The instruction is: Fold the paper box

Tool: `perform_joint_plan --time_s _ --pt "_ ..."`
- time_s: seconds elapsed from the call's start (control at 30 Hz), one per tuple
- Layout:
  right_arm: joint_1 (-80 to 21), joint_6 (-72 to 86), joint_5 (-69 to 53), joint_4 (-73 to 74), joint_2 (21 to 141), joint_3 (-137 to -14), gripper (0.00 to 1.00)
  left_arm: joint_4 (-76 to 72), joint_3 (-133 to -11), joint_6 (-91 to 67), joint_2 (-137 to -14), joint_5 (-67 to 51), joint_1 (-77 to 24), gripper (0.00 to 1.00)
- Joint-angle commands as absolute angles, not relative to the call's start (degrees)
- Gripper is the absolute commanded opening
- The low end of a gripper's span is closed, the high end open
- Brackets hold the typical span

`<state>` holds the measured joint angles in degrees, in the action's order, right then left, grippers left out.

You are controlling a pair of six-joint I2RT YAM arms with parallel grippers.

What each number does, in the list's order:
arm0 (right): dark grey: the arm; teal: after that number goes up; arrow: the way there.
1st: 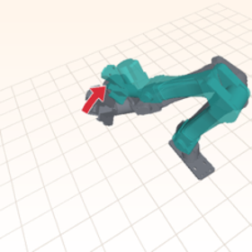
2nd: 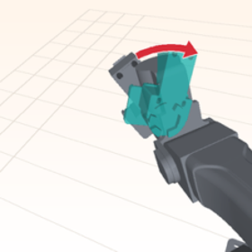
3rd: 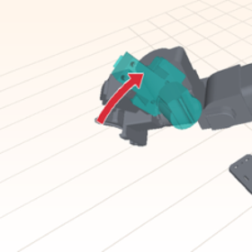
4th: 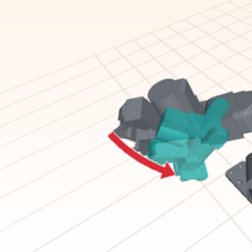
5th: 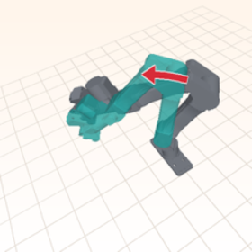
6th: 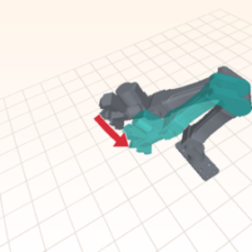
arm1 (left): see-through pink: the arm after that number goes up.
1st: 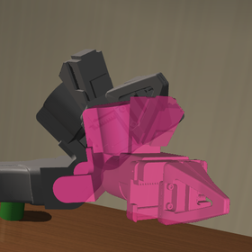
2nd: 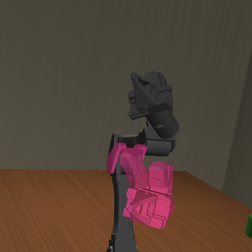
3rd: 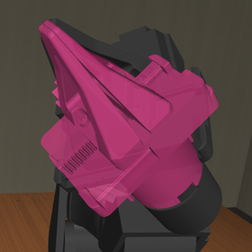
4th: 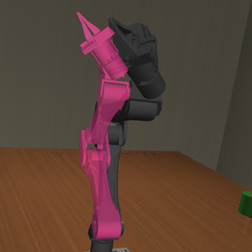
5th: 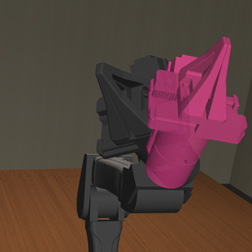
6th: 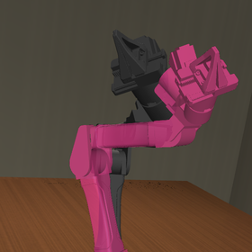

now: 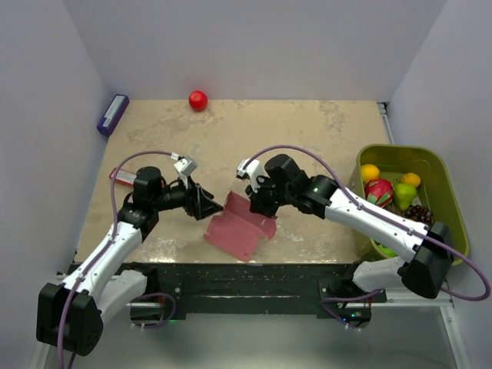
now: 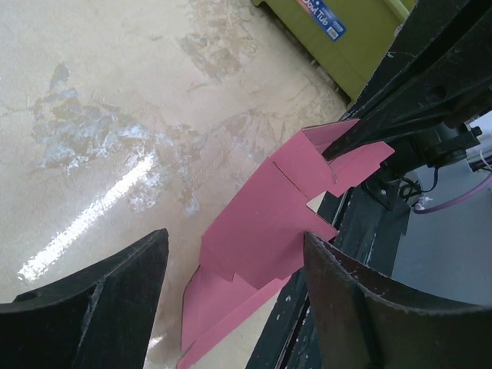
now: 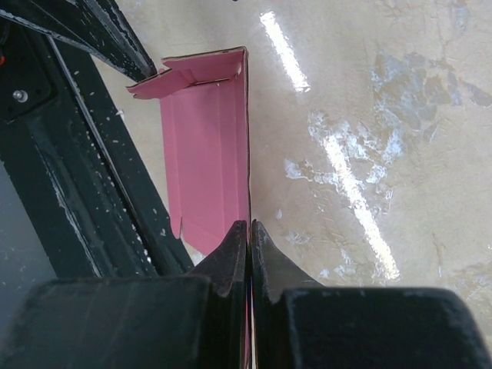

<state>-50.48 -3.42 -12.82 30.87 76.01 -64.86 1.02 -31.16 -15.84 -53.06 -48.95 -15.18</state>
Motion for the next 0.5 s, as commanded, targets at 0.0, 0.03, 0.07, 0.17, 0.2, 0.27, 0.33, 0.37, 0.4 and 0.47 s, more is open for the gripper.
perform_joint_plan --time_s 0.0,0.03,0.07,0.17,0.2,0.27,0.33,0.37,0.4,0.47 --pt "-50.36 -3.34 -10.03 27.24 79.09 -63.64 0.0 -0.79 -31.47 -16.43 -55.54 -47.99 -16.0 0.73" --pt "-50.45 -3.34 -8.89 27.07 80.84 -63.37 0.0 -0.44 -31.9 -16.44 -55.98 -47.29 -16.0 0.73" --pt "-50.54 -3.6 -6.61 27.07 81.82 -63.2 0.0 -0.09 -32.34 -15.91 -56.33 -45.28 -16.0 0.73" --pt "-51.06 -4.48 -3.87 27.95 85.41 -63.63 0.0 3.43 -33.22 -13.98 -56.16 -43.43 -16.08 0.8" --pt "-51.41 -4.57 -3.87 27.78 86.04 -63.89 0.0 3.6 -33.31 -13.63 -55.99 -42.9 -16.08 0.81" --pt "-51.68 -5.01 -3.87 26.99 86.92 -63.81 0.0 4.39 -33.92 -11.96 -56.42 -41.15 -16.26 0.82" --pt "-51.86 -5.36 -4.13 26.11 87.1 -63.72 0.0 7.02 -35.23 -9.68 -57.74 -38.16 -16.61 0.82" --pt "-52.03 -5.62 -4.3 25.76 87.36 -63.72 0.0 8.68 -35.77 -8.89 -58.18 -34.58 -17.13 0.83" --pt "-52.12 -5.8 -4.22 25.84 87.54 -63.81 0.0 8.96 -36.29 -7.75 -58.36 -33.15 -17.4 0.83" --pt "-52.38 -6.41 -4.04 25.84 87.8 -63.9 0.0 8.62 -37.26 -7.03 -58.71 -30.33 -18.8 0.84"
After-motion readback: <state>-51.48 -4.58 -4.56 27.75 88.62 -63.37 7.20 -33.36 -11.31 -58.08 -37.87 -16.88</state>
